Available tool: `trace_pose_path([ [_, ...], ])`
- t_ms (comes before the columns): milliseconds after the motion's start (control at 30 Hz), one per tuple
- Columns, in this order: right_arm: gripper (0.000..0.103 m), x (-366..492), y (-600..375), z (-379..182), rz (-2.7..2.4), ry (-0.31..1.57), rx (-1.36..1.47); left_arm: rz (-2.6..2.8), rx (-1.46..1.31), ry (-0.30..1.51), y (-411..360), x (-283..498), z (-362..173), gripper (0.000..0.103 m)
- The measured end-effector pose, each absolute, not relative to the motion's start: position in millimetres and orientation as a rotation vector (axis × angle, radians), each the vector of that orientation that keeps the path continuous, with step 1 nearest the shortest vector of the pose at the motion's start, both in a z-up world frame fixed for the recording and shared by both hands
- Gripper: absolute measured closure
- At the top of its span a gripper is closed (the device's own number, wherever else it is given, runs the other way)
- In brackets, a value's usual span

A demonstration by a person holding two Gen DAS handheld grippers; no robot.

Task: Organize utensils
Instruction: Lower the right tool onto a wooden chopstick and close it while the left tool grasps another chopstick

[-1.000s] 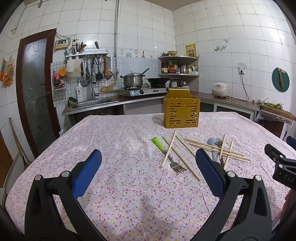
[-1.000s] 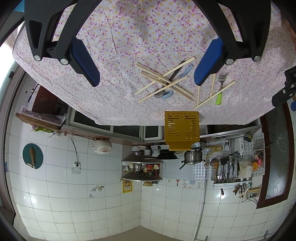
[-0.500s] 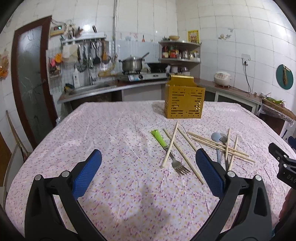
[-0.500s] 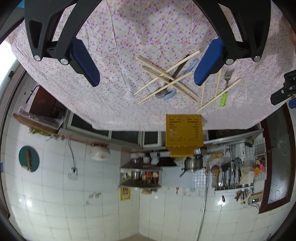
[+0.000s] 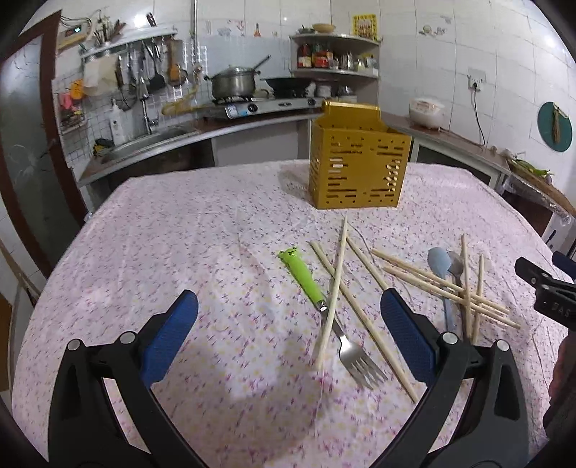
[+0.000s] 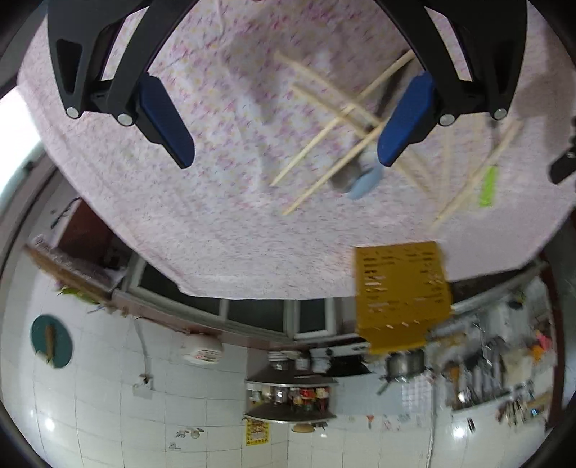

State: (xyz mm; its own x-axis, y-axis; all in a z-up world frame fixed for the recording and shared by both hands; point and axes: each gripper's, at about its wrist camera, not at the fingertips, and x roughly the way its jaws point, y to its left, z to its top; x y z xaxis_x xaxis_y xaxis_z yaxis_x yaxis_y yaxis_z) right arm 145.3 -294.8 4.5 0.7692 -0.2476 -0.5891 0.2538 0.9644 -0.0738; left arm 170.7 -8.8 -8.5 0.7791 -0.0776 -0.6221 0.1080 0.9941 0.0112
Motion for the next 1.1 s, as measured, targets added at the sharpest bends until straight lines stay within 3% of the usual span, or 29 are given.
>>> trace_pose_path([
  [533, 0.005, 234, -320, -23, -0.306, 0.845, 0.125, -0.134, 0.024, 0.791, -25, 261, -27, 0.006],
  [633, 0.016, 247, -320, -24, -0.292, 0.887, 0.139, -0.133, 0.052, 0.817, -31, 274, -32, 0.017],
  [700, 0.018, 252, -320, -24, -0.297, 0.908, 0.140, -0.149, 0.059, 0.839, -37, 283, -35, 0.018],
  [867, 0.050, 263, -322, -29, -0.258, 0.979, 0.196, -0.200, 0.097, 0.887, -52, 296, -37, 0.026],
  [967, 0.059, 269, -319, -35, -0.244, 1.018, 0.212, -0.231, 0.113, 0.904, -59, 303, -38, 0.028],
  [1100, 0.069, 275, -318, -40, -0.244, 1.065, 0.237, -0.292, 0.119, 0.957, -67, 313, -44, 0.039],
])
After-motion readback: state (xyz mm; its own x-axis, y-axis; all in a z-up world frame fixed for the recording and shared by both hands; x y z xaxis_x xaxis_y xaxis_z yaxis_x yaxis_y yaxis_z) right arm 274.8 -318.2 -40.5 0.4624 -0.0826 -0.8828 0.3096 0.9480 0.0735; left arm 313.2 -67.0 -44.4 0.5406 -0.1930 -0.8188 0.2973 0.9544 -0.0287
